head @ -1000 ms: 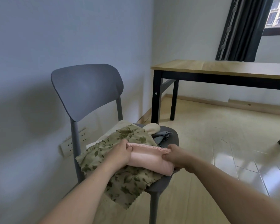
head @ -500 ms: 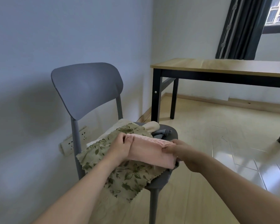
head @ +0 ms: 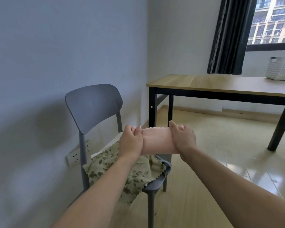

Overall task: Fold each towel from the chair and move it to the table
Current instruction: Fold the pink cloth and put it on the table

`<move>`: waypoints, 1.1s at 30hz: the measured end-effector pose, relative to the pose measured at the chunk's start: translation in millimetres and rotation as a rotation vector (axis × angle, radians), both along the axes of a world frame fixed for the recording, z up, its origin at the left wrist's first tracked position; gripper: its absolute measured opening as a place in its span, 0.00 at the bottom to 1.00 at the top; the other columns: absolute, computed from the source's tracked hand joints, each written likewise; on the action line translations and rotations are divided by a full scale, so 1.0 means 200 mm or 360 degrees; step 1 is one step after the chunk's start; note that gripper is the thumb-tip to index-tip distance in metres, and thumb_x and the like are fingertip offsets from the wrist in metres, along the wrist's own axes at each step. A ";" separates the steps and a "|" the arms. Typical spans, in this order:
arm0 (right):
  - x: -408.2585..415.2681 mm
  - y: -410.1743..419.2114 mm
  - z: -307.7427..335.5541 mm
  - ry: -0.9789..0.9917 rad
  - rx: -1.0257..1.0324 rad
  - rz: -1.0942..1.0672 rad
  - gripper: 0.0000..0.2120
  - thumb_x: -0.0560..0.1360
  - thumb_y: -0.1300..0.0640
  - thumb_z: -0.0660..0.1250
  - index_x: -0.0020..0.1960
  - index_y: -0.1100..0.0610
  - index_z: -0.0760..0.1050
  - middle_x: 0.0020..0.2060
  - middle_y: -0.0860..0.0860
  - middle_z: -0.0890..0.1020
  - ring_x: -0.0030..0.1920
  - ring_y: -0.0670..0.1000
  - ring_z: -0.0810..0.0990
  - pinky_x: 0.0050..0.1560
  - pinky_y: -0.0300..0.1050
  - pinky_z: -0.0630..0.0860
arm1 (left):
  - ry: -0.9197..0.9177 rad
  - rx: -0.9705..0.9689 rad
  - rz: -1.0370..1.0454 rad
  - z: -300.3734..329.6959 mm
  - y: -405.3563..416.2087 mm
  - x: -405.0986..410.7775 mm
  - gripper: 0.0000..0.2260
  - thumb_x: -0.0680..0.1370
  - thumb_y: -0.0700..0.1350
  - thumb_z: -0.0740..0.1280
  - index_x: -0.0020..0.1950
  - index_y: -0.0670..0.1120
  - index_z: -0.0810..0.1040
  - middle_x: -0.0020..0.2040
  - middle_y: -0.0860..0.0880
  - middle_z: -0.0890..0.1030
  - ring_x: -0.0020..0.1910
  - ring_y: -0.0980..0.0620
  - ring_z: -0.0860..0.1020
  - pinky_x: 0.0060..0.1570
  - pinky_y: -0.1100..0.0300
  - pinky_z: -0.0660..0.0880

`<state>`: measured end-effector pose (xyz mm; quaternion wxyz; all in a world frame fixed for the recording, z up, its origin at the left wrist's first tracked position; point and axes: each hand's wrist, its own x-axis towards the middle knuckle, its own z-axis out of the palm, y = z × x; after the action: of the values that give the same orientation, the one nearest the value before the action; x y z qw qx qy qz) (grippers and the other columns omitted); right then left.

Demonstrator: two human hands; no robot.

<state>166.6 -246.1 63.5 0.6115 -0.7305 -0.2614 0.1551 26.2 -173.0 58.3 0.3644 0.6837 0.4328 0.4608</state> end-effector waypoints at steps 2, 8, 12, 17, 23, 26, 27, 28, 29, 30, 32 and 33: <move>0.06 0.08 0.00 0.0039 -0.0005 -0.0061 0.24 0.75 0.39 0.62 0.57 0.59 0.74 0.51 0.54 0.79 0.51 0.56 0.78 0.56 0.55 0.76 | -0.0025 0.0097 0.0055 0.01 0.07 0.06 0.12 0.81 0.49 0.59 0.42 0.44 0.69 0.37 0.50 0.74 0.37 0.52 0.73 0.36 0.57 0.68; 0.34 0.50 -0.17 0.0188 -0.0136 -0.0076 0.23 0.75 0.42 0.63 0.58 0.60 0.74 0.53 0.55 0.79 0.52 0.57 0.78 0.56 0.53 0.75 | 0.0175 0.0160 0.0134 -0.14 0.47 0.34 0.10 0.83 0.48 0.55 0.49 0.46 0.73 0.39 0.56 0.73 0.40 0.55 0.72 0.39 0.59 0.67; 0.52 0.70 -0.17 0.0267 -0.0236 -0.0105 0.22 0.76 0.43 0.63 0.60 0.59 0.72 0.53 0.53 0.76 0.51 0.55 0.75 0.52 0.48 0.72 | 0.0265 0.0020 0.0115 -0.17 0.71 0.55 0.11 0.83 0.48 0.55 0.50 0.46 0.74 0.42 0.54 0.76 0.43 0.53 0.74 0.43 0.58 0.68; 0.74 0.75 0.31 0.0410 -0.0405 -0.0123 0.19 0.77 0.43 0.61 0.56 0.59 0.72 0.48 0.54 0.76 0.47 0.55 0.75 0.48 0.48 0.73 | 0.0265 -0.0124 -0.0020 0.29 0.81 0.78 0.11 0.82 0.49 0.55 0.49 0.47 0.75 0.43 0.53 0.77 0.45 0.52 0.75 0.42 0.57 0.72; 1.07 0.60 1.46 0.0542 -0.0433 -0.0197 0.21 0.75 0.44 0.61 0.59 0.58 0.75 0.52 0.49 0.78 0.50 0.55 0.77 0.47 0.46 0.71 | 0.0166 -0.0257 -0.0108 1.41 0.65 1.06 0.12 0.82 0.47 0.57 0.43 0.45 0.74 0.37 0.52 0.76 0.39 0.52 0.74 0.36 0.59 0.68; 1.17 0.43 1.95 0.0558 -0.0440 -0.0247 0.22 0.76 0.45 0.62 0.60 0.61 0.74 0.52 0.51 0.77 0.49 0.56 0.76 0.47 0.45 0.69 | 0.0140 -0.0336 -0.0139 1.93 0.45 1.16 0.12 0.82 0.47 0.57 0.45 0.44 0.76 0.38 0.52 0.78 0.39 0.54 0.76 0.37 0.59 0.68; 1.18 0.36 2.07 0.0560 -0.0457 -0.0274 0.22 0.76 0.45 0.61 0.61 0.61 0.74 0.53 0.53 0.78 0.48 0.56 0.75 0.46 0.45 0.68 | 0.0140 -0.0348 -0.0141 2.06 0.39 1.18 0.12 0.82 0.47 0.57 0.45 0.44 0.75 0.38 0.52 0.78 0.39 0.53 0.76 0.38 0.59 0.69; 1.20 0.30 2.16 0.0549 -0.0476 -0.0306 0.22 0.76 0.45 0.61 0.61 0.61 0.74 0.54 0.54 0.78 0.48 0.56 0.74 0.46 0.45 0.68 | 0.0139 -0.0359 -0.0137 2.16 0.32 1.21 0.11 0.82 0.47 0.57 0.44 0.44 0.75 0.38 0.52 0.77 0.39 0.53 0.76 0.38 0.59 0.69; 1.21 0.24 2.24 0.0542 -0.0496 -0.0331 0.22 0.77 0.45 0.61 0.62 0.60 0.74 0.55 0.55 0.79 0.47 0.56 0.74 0.46 0.45 0.69 | 0.0140 -0.0376 -0.0133 2.25 0.27 1.23 0.11 0.81 0.47 0.58 0.44 0.44 0.75 0.38 0.53 0.77 0.40 0.54 0.76 0.38 0.59 0.69; 1.23 0.19 2.30 0.0534 -0.0509 -0.0347 0.22 0.77 0.45 0.61 0.63 0.60 0.73 0.56 0.55 0.78 0.47 0.56 0.73 0.46 0.45 0.69 | 0.0143 -0.0390 -0.0132 2.30 0.22 1.25 0.11 0.81 0.47 0.58 0.44 0.44 0.75 0.38 0.53 0.77 0.40 0.54 0.76 0.39 0.59 0.69; 1.27 0.11 2.36 0.0506 -0.0500 -0.0360 0.22 0.77 0.45 0.61 0.63 0.60 0.73 0.57 0.55 0.78 0.48 0.56 0.73 0.46 0.45 0.68 | 0.0170 -0.0390 -0.0159 2.34 0.16 1.29 0.11 0.82 0.47 0.58 0.45 0.45 0.75 0.39 0.53 0.77 0.41 0.55 0.76 0.38 0.61 0.69; 1.29 0.07 2.37 0.0487 -0.0507 -0.0361 0.22 0.77 0.45 0.61 0.63 0.60 0.73 0.58 0.55 0.78 0.49 0.56 0.74 0.47 0.44 0.68 | 0.0191 -0.0388 -0.0179 2.34 0.14 1.32 0.11 0.82 0.47 0.58 0.45 0.45 0.75 0.39 0.53 0.77 0.40 0.55 0.76 0.37 0.62 0.69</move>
<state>424.4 -231.6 538.3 0.5347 -0.8103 -0.0543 0.2336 291.2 -145.0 525.7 0.4436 0.6838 0.4677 0.3420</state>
